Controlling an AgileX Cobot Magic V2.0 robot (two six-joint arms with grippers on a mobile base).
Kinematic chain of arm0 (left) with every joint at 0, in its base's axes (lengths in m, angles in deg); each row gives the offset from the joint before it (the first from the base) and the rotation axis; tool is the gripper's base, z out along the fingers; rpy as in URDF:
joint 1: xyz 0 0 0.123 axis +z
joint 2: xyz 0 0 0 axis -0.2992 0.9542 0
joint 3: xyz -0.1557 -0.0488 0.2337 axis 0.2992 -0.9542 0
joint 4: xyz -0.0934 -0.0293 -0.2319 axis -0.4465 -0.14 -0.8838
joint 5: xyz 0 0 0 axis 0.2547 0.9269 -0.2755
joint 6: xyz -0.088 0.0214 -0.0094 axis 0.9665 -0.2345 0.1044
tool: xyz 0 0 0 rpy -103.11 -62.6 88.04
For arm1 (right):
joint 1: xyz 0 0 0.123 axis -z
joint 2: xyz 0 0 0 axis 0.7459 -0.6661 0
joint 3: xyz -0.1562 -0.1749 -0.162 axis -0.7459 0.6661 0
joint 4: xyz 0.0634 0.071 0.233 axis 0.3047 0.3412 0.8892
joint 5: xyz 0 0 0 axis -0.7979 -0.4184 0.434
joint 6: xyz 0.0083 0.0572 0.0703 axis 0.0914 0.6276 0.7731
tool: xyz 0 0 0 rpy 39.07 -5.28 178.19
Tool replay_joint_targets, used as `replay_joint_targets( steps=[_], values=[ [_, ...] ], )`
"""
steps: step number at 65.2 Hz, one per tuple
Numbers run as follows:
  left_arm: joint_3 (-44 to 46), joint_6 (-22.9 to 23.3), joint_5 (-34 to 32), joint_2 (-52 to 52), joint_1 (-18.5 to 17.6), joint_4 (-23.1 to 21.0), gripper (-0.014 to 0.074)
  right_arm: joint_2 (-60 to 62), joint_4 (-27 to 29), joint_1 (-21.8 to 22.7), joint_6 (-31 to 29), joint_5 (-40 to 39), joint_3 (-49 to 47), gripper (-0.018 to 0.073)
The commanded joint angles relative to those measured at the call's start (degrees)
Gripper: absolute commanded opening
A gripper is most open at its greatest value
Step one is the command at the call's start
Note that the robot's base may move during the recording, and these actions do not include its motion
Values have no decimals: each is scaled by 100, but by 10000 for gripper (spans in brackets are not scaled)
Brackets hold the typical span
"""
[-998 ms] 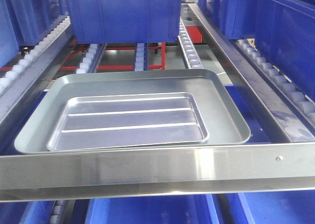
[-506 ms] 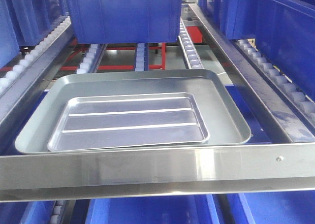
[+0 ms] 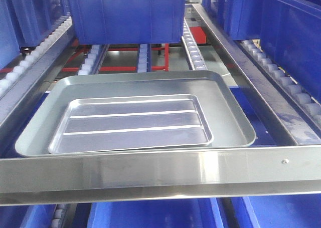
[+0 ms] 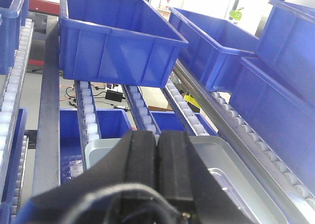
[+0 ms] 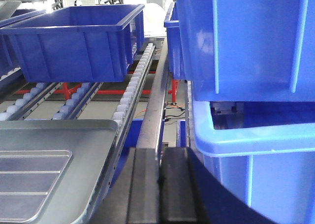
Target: Grab silver tray and stack on right shelf
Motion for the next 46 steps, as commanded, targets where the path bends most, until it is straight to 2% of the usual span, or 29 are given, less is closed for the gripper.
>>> replay_joint_targets(
  steps=[1, 13, 19, 21, 23, 26, 28, 31, 40, 46],
  values=[
    [169, -14, -487, 53, 0, 17, -98, 100, -75, 41, -5, -485, -8, 49],
    [169, -14, -487, 53, 0, 17, -98, 100, -75, 41, -5, -485, -8, 49],
    [72, -67, -488, -4, 115, -54, -98, 100, -75, 41, -5, -485, -8, 49],
    [1, -242, -488, -78, 207, -120, -98, 100, -75, 41, -5, -485, -8, 49],
    [-107, -721, -488, -203, 341, -295, -98, 100, -75, 41, -5, -485, -8, 49],
    [-307, -1538, -501, -414, 544, -815, -98, 100, -75, 41, -5, -485, -8, 49],
    [-447, -1934, -514, -570, 687, -1132, -98, 100, -75, 41, -5, -485, -8, 49],
    [-672, -2308, -514, -848, 930, -1304, -98, 100, -75, 41, -5, -485, -8, 49],
    [-1388, -2343, -477, -1624, 1575, -1302, -98, 100, -75, 41, -5, -485, -8, 49],
    [-1823, -2343, -642, -1881, 1816, -1302, -98, 100, -75, 41, -5, -485, -8, 49]
  ],
)
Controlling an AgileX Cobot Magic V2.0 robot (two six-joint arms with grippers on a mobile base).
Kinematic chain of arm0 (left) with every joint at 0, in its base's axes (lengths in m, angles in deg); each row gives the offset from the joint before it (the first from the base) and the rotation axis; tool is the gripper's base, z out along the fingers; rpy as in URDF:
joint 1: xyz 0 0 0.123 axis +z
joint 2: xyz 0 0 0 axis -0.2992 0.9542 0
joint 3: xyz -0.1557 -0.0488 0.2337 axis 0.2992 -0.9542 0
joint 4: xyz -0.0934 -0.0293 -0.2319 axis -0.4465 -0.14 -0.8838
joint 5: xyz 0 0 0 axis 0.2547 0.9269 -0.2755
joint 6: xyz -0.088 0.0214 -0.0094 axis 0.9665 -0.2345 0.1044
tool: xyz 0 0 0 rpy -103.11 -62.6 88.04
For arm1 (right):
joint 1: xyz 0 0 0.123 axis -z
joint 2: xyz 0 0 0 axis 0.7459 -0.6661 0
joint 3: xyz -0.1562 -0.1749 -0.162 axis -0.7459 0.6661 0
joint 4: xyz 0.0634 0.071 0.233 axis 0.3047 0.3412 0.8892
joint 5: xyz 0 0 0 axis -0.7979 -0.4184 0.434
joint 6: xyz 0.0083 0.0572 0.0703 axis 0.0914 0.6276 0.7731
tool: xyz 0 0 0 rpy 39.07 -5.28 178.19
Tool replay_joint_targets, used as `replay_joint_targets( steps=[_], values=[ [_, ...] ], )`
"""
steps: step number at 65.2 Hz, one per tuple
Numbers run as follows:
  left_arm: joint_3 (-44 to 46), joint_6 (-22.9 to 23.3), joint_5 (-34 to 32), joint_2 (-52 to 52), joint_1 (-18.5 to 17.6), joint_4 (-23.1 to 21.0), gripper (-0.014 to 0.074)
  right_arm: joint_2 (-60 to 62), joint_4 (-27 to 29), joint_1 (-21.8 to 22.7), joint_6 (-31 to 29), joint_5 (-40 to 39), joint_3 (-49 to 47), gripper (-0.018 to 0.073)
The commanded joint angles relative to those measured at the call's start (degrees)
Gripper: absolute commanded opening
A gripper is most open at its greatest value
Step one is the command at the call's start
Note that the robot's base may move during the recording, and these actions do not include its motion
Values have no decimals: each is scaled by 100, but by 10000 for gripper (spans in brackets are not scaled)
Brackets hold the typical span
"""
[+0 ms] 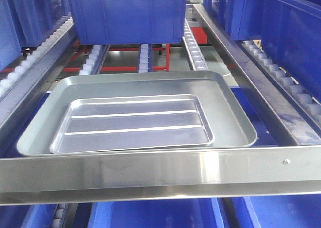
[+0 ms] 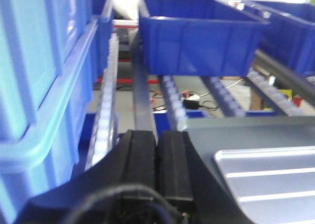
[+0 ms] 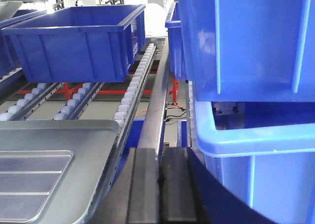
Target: Grab silver tray and stack on right shelf
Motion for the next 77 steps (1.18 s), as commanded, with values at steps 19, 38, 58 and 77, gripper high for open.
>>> replay_joint_targets(
  steps=[19, 38, 58, 77],
  values=[
    [-568, -43, -930, -144, 197, -64, -98, 100, -75, 41, -17, -496, -8, 49],
    [-568, -43, -930, -144, 197, -64, -98, 100, -75, 41, -17, -496, -8, 49],
    [-568, -43, -930, -144, 197, -64, -98, 100, -75, 41, -17, -496, -8, 49],
    [-568, -43, -930, -144, 197, -64, -98, 100, -75, 41, -17, -496, -8, 49]
  ],
)
